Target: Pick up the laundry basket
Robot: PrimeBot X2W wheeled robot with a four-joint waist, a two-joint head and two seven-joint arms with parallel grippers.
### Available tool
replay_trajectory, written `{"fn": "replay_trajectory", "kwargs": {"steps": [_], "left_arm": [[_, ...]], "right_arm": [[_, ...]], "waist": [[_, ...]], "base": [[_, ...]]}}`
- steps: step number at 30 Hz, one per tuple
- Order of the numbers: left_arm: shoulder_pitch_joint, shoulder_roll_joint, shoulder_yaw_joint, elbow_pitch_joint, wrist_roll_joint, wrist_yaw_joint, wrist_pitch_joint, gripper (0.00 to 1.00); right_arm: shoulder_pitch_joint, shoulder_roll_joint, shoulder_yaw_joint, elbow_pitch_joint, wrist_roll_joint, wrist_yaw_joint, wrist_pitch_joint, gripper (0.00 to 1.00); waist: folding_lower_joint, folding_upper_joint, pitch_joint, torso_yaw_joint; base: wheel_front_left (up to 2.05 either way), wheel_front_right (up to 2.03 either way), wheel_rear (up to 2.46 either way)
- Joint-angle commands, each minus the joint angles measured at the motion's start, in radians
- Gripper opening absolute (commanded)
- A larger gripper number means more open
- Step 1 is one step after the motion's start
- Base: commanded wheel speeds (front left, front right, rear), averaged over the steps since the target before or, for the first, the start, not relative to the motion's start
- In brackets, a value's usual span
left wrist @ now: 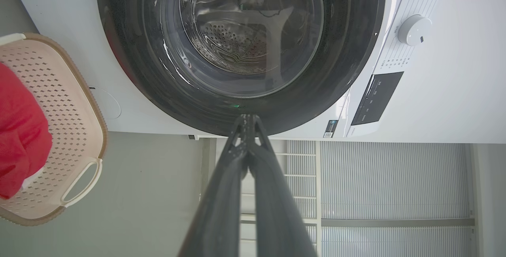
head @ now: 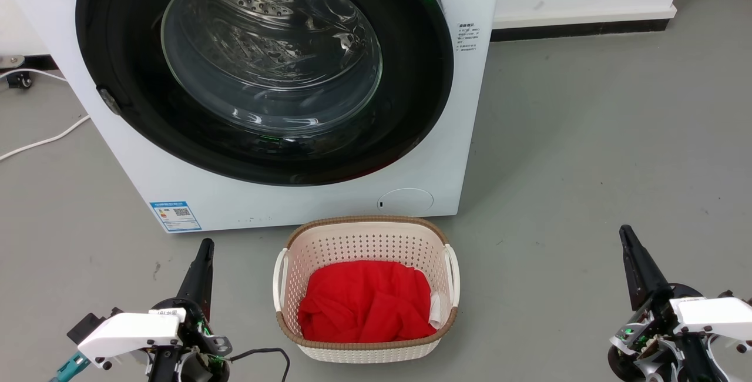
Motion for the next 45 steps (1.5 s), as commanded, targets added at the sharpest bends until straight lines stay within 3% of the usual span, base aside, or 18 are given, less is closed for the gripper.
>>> {"fn": "replay_trajectory", "kwargs": {"steps": [1,21,22,33,45], "left_arm": [[-0.009,-0.001,0.002,0.001,0.0,-0.002,0.002,0.0],[-0.009,-0.001,0.002,0.001,0.0,-0.002,0.002,0.0],[0.002,0.0,-0.001,0.002,0.0,0.0,-0.001,1.0],[0.024,-0.003,-0.015,-0.003,0.076,0.0,-0.045,1.0],[0.025,-0.002,-0.032,-0.073,0.308,0.021,-0.1,1.0]], "right_arm": [[-0.01,-0.001,-0.001,-0.004,0.004,0.0,0.001,0.0],[-0.01,-0.001,0.0,-0.004,0.004,0.0,0.001,0.0],[0.002,0.0,0.001,0.003,-0.001,0.0,-0.001,1.0],[0.03,0.002,0.012,0.002,-0.073,0.0,-0.045,1.0],[0.046,0.001,0.031,-0.086,-0.35,0.0,-0.1,1.0]], "waist": [[0.0,0.0,0.0,0.0],[0.0,0.0,0.0,0.0],[0.0,0.0,0.0,0.0],[0.0,0.0,0.002,0.0],[0.0,0.0,0.007,0.0]], "base": [[0.0,0.0,0.0],[0.0,0.0,0.0],[0.0,0.0,0.0],[0.0,0.0,0.0],[0.0,0.0,0.0]]}}
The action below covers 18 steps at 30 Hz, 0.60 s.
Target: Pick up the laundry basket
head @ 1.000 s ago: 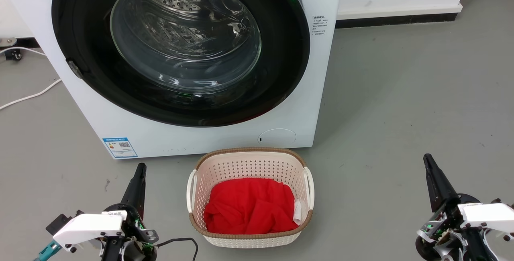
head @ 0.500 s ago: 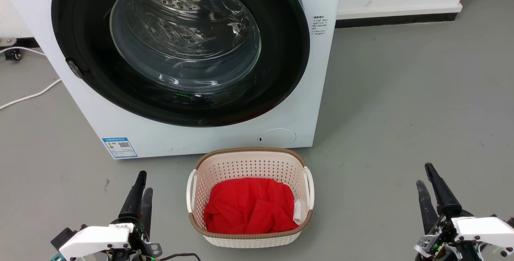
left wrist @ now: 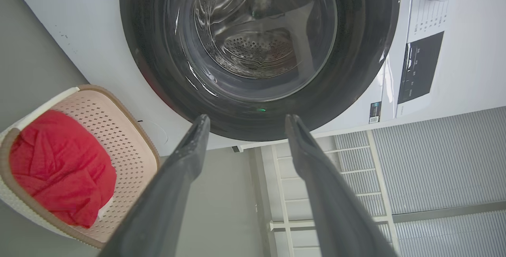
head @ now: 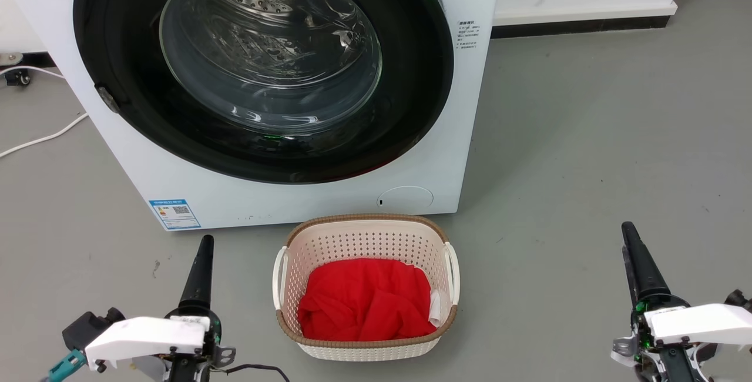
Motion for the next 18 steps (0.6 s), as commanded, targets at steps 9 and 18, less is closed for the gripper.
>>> {"fn": "replay_trajectory", "kwargs": {"steps": [9,18], "left_arm": [[-0.006,0.004,-0.045,-0.066,0.224,0.036,-0.046,1.0],[0.0,0.005,-0.066,-0.088,0.354,0.055,-0.075,1.0]], "right_arm": [[0.015,-0.003,0.039,-0.078,-0.261,0.0,-0.046,1.0],[0.03,-0.003,0.056,-0.095,-0.417,0.0,-0.076,1.0]], "waist": [[0.0,0.0,0.003,0.0],[0.0,0.0,0.004,0.001]], "base": [[0.0,0.0,0.0],[0.0,0.0,0.0]]}}
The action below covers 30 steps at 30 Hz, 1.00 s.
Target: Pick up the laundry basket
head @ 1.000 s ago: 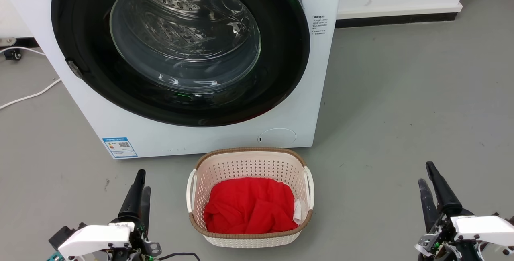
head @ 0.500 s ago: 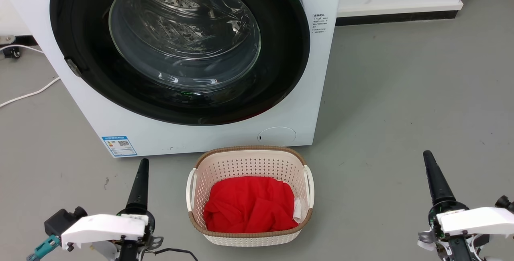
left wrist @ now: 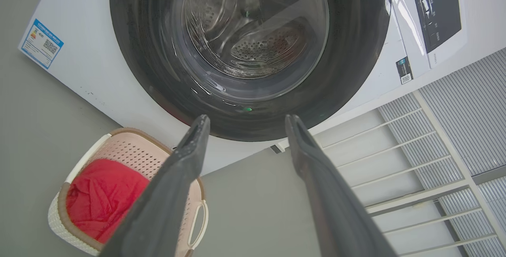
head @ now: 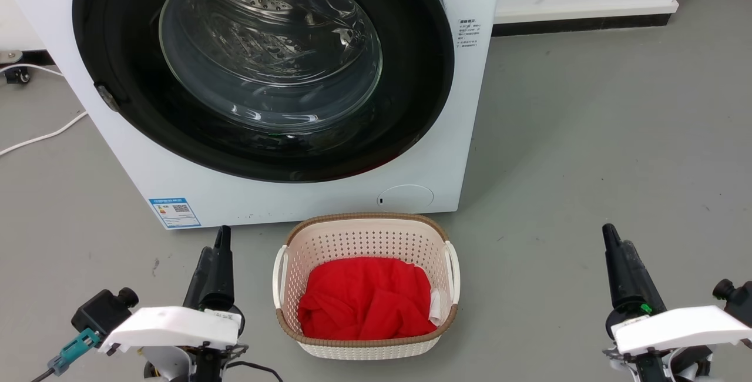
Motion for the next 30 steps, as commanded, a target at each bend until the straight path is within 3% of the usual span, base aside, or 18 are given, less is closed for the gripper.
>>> {"fn": "replay_trajectory", "kwargs": {"steps": [1,30], "left_arm": [[-0.003,0.004,-0.004,-0.022,0.033,0.003,-0.01,1.0],[0.019,0.005,-0.041,-0.059,0.395,-0.004,-0.1,1.0]], "right_arm": [[-0.003,-0.003,0.004,-0.024,-0.038,0.0,-0.01,1.0],[0.039,-0.004,0.036,-0.076,-0.418,0.0,-0.099,1.0]], "waist": [[0.0,0.0,0.0,0.0],[0.0,0.0,0.008,0.006]], "base": [[0.0,0.0,0.0],[0.0,0.0,0.0]]}}
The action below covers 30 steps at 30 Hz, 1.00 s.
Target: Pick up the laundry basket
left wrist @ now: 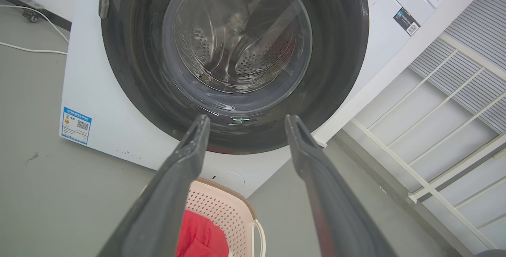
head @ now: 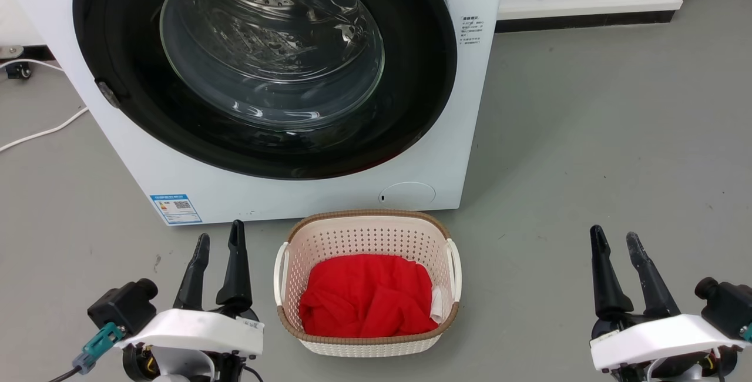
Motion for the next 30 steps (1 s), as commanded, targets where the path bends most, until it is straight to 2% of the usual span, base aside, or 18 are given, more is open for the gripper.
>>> {"fn": "replay_trajectory", "kwargs": {"steps": [1,30], "left_arm": [[0.004,0.004,-0.002,-0.014,0.03,0.002,-0.01,1.0],[0.025,0.005,-0.016,-0.018,0.289,0.01,-0.08,1.0]], "right_arm": [[0.006,-0.004,0.003,-0.018,-0.031,0.0,-0.01,1.0],[0.035,-0.005,0.021,-0.045,-0.304,0.0,-0.079,1.0]], "waist": [[0.0,0.0,0.001,0.0],[0.0,0.0,0.006,0.005]], "base": [[0.0,0.0,0.0],[0.0,0.0,0.0]]}}
